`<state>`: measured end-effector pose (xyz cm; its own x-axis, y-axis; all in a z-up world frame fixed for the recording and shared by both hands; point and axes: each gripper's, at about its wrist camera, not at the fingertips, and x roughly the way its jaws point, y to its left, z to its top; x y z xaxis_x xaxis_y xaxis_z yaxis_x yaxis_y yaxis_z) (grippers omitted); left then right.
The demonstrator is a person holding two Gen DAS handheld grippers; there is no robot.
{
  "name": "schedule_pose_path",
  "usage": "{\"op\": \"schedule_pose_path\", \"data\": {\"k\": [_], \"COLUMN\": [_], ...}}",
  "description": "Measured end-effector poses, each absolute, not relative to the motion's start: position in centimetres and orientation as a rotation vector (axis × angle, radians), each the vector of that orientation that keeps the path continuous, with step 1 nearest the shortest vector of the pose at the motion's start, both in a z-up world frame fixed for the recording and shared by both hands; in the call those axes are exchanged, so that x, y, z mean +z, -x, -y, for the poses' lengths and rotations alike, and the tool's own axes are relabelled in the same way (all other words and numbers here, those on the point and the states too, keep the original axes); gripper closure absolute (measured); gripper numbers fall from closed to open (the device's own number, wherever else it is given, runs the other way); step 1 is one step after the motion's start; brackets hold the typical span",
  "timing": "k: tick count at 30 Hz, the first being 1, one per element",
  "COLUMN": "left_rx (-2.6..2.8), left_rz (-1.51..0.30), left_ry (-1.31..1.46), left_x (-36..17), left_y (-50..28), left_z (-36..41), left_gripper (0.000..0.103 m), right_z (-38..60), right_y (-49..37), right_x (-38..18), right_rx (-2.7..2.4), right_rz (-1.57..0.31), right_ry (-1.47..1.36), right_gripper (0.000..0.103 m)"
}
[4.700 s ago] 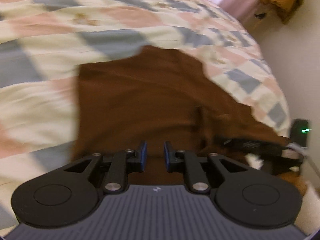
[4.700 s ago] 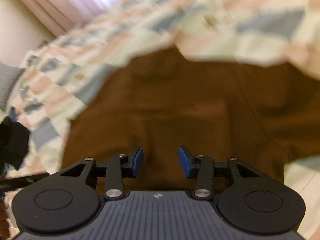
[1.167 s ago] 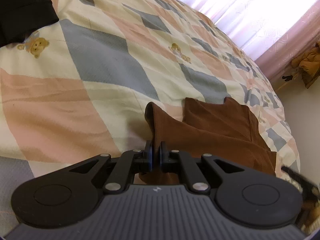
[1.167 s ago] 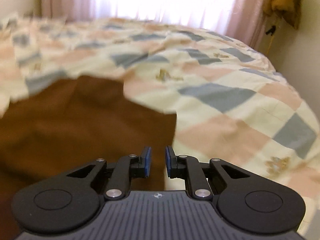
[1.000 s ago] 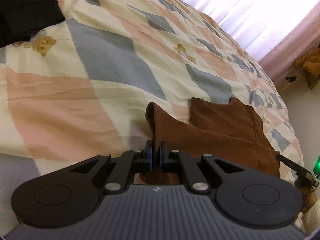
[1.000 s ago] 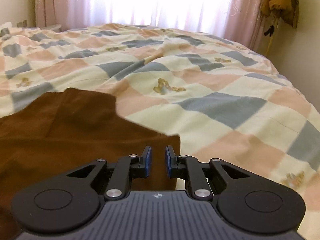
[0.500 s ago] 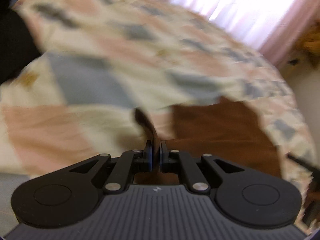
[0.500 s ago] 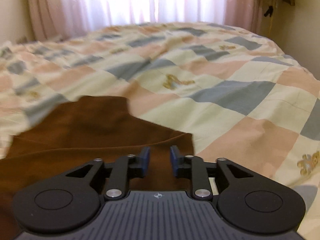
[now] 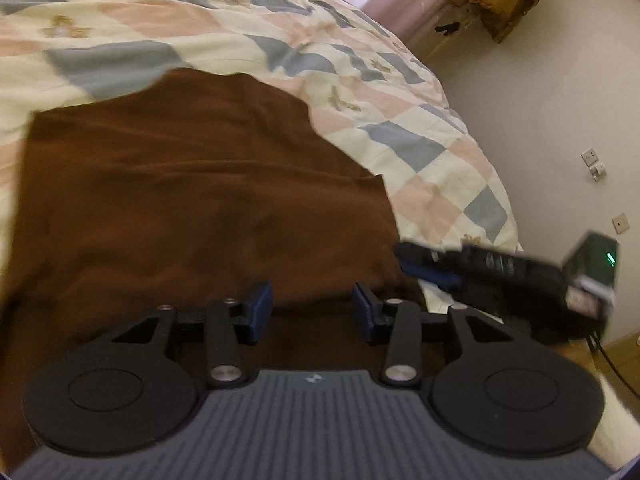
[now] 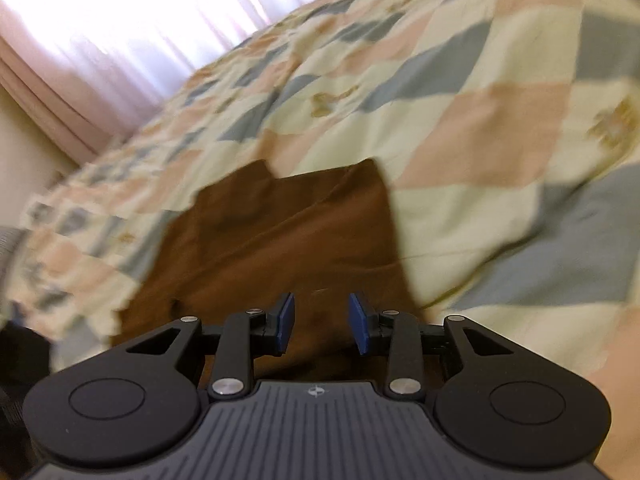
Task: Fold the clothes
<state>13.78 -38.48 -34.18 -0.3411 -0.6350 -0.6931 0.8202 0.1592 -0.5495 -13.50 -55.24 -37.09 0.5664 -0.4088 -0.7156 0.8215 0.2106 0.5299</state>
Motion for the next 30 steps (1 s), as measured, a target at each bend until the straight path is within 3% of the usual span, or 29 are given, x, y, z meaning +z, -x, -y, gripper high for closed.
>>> {"op": "schedule_pose_path", "data": {"k": [5,8,11,13,14,19,23,27,29,30], "left_rx": [-1.314,-1.230,-1.244,-1.245,-1.264,-1.424,-1.374,-1.263,-1.286,-1.315], "left_rz": [-1.117,-1.185,-1.267,-1.270,-1.244,-0.956,-0.924,-0.963,-0.916,-0.892], "left_ry": [-0.196,-0.143,-0.107,-0.109,-0.112,-0.184,-0.318,-0.381,-0.347,-0.335], "left_x": [-34.1,-36.2,-38.5,-38.7,-38.3,-34.0,-35.5,-37.0,-35.3,-34.5], "left_y": [-19.8,-23.3,-24.8,-25.1,-25.0,-23.2,-23.4,-24.6,-24.1,-23.6], "left_z": [36.2,37.3,39.0,39.6,39.7,40.0,41.5,41.6,40.7,40.3], "left_gripper": [0.064,0.063,0.071,0.100,0.101,0.099,0.077,0.078,0.082,0.089], "right_z": [55.3,55.2,55.1,55.0,54.9,53.5,53.7,54.3,54.3,54.1], "right_y": [9.1,5.1,2.4,1.6,1.6,2.6,2.0,1.2,1.0,1.0], "right_x": [-39.0,-40.5,-41.9,-42.0,-41.9,-39.5,-39.7,-41.0,-41.0,-40.5], "right_rx": [-0.655,-0.572,-0.565,-0.580,-0.584,-0.610,-0.671,-0.725,-0.720,-0.726], "right_rz": [-0.447,-0.508,-0.551,-0.559,-0.555,-0.453,-0.467,-0.529,-0.545,-0.548], "right_ry": [-1.145,-1.142,-1.138,-1.126,-1.122,-1.028,-0.969,-0.959,-0.961,-0.931], "right_gripper": [0.068,0.067,0.065,0.081,0.096,0.098,0.098,0.097,0.087,0.084]}}
